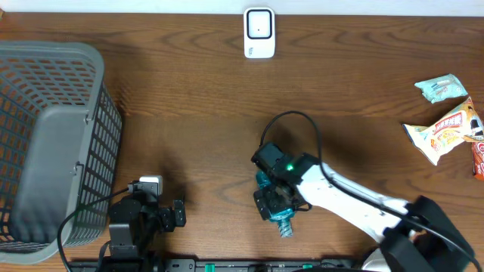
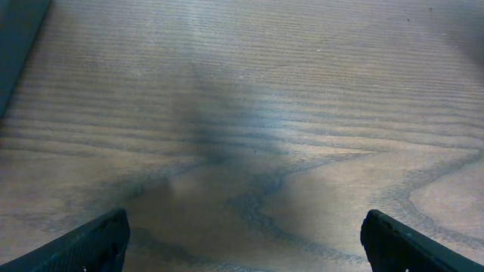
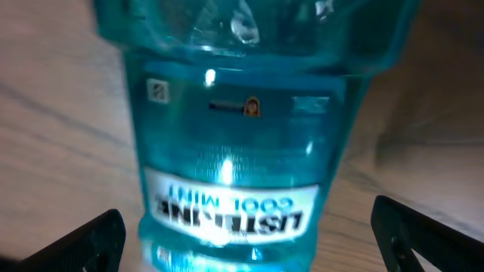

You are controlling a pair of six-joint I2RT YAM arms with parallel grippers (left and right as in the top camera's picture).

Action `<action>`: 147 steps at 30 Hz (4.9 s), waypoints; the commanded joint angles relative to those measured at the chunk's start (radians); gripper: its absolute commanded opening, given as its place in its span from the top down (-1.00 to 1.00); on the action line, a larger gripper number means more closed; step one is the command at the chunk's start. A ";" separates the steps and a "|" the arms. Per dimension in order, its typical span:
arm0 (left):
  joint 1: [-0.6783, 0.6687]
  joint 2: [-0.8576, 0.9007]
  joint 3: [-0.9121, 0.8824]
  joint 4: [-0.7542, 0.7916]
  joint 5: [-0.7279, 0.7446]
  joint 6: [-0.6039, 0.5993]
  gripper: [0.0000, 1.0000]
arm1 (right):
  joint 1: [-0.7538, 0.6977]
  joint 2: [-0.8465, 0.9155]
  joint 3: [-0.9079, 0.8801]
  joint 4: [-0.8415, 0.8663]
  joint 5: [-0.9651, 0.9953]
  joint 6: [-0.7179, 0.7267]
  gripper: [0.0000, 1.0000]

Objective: Scan the item barcode

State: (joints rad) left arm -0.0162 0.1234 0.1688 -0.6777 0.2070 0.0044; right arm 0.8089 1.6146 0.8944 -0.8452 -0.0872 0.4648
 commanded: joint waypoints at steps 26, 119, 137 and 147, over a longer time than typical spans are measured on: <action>0.000 -0.002 -0.005 -0.012 0.002 0.010 -0.96 | -0.074 0.248 0.321 -0.482 -0.241 -0.185 0.47; 0.000 -0.002 -0.005 -0.012 0.002 0.010 -0.96 | -0.267 0.242 0.228 0.108 -0.259 -0.238 0.49; 0.000 -0.002 -0.005 -0.012 0.002 0.010 -0.96 | -0.266 0.242 0.311 0.082 -0.191 -0.264 0.24; 0.000 -0.002 -0.005 -0.012 0.002 0.010 -0.96 | -0.259 0.242 0.393 0.022 -0.274 -0.533 -0.35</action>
State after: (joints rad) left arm -0.0162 0.1234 0.1688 -0.6777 0.2073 0.0048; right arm 0.5465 1.8561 1.2190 -0.8040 -0.3080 0.0963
